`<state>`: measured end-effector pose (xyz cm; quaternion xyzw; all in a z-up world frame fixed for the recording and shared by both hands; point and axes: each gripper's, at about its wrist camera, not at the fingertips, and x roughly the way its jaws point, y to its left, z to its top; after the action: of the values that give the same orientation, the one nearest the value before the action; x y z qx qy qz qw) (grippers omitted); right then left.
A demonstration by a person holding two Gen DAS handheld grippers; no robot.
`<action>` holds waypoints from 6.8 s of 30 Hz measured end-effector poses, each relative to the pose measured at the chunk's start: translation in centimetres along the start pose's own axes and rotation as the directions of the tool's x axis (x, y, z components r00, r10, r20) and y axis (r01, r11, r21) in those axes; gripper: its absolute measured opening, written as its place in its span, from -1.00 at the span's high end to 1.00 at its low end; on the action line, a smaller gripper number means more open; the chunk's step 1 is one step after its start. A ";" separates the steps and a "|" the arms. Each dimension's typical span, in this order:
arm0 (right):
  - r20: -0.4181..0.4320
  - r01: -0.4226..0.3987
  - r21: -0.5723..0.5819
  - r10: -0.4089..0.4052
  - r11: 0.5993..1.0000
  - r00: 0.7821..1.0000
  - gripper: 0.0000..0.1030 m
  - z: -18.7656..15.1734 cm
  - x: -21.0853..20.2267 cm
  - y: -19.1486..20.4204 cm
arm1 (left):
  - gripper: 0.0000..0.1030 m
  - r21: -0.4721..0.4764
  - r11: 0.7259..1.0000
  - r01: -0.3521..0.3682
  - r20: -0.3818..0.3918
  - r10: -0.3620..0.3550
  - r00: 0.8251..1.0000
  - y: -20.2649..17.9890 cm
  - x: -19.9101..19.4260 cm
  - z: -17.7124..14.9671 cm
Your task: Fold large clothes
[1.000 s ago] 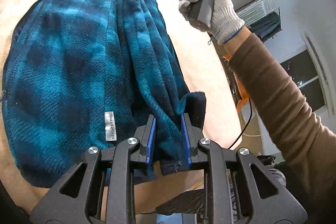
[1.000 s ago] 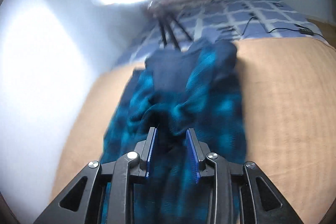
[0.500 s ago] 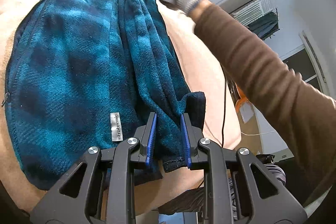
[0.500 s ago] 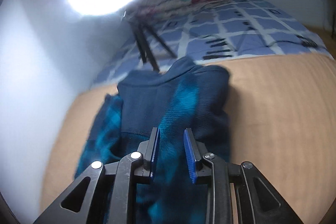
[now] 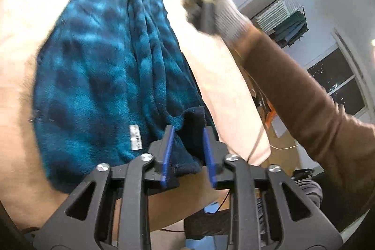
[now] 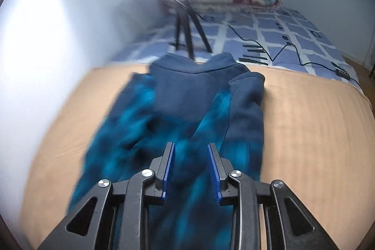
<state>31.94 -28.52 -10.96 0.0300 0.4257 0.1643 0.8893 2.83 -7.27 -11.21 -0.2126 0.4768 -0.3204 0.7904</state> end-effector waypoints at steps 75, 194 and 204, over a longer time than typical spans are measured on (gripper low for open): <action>-0.152 -0.364 0.325 0.428 0.873 0.891 0.40 -33.0 -12.5 2.3 | 0.58 -0.319 0.948 0.017 -0.038 -0.031 0.999 10.5 0.3 -2.7; -0.221 -0.066 0.130 0.094 0.989 0.971 0.53 -19.3 -7.5 -3.1 | 0.51 -0.113 0.946 -0.303 -0.020 0.303 0.953 15.6 2.6 14.4; 0.094 -0.078 -0.053 0.082 0.996 0.992 0.40 -13.3 -11.8 0.7 | 0.50 0.017 0.957 -0.289 0.106 0.285 0.953 10.7 2.4 18.4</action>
<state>14.67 -32.77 -10.44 0.0330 0.3767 0.2086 0.9019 23.28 -0.93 -11.19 -0.1443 0.4560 -0.1986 0.8554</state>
